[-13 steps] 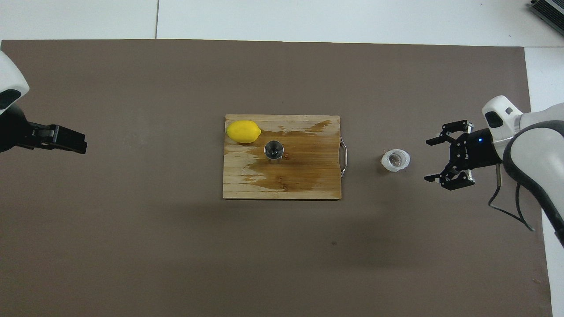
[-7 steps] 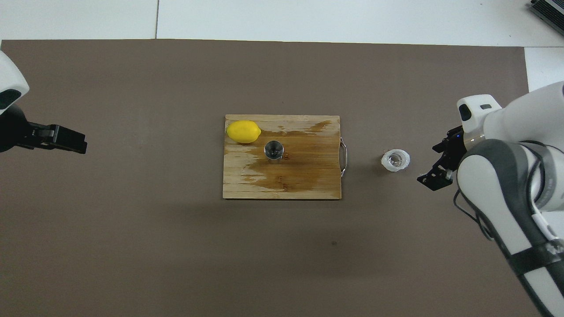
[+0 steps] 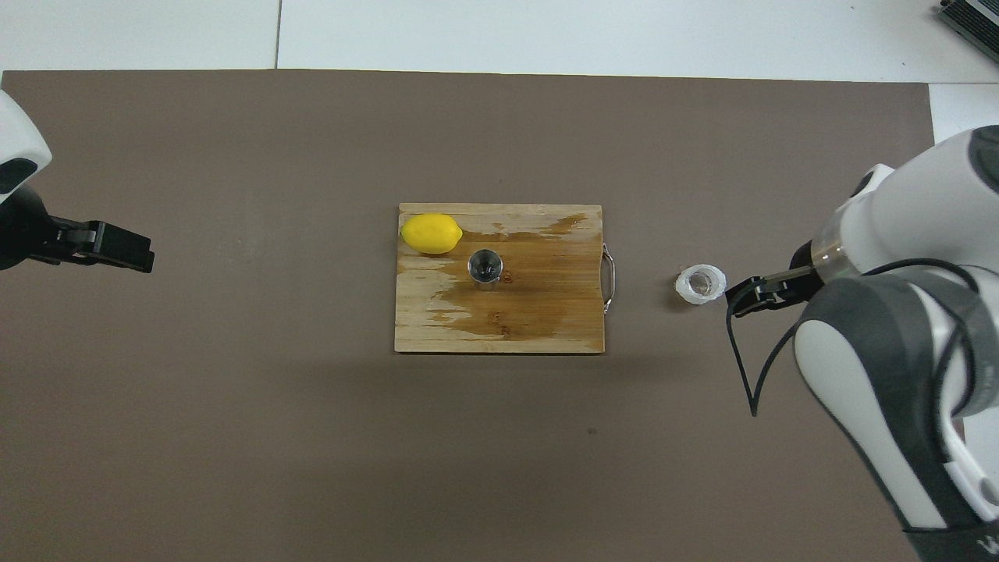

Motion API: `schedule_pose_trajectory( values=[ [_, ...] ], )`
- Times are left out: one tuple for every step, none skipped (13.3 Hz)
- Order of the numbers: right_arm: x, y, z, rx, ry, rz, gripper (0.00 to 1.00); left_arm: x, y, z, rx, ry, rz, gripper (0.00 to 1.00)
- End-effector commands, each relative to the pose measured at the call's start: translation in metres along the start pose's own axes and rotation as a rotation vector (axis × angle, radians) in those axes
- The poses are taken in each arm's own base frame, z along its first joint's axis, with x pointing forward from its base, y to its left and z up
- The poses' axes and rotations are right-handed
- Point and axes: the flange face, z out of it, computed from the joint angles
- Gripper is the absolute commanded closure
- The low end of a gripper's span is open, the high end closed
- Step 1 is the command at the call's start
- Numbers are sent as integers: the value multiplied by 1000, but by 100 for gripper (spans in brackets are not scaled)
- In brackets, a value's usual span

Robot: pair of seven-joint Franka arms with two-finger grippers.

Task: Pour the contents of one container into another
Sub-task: 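Open the right gripper and draw it back from the white cup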

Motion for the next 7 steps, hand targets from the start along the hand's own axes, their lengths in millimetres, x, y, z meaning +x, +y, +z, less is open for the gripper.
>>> schedule_pose_trajectory(
  values=[
    [-15, 21, -66, 44, 27, 78, 0, -5, -3, -1, 18, -11, 5, 0],
    [-16, 23, -76, 47, 40, 77, 0, -5, -3, -1, 18, -11, 5, 0],
    [-17, 27, -78, 48, 43, 83, 0, -5, -3, -1, 18, -11, 5, 0],
    [-17, 30, -77, 50, 43, 89, 0, -5, -3, -1, 18, -11, 5, 0],
    [-16, 31, -78, 48, 46, 91, 0, -5, -3, -1, 18, -11, 5, 0],
    [-17, 35, -78, 51, 51, 98, 0, -5, -3, -1, 18, -11, 5, 0],
    [-16, 39, -79, 52, 55, 106, 0, -5, -3, -1, 18, -11, 5, 0]
  ],
)
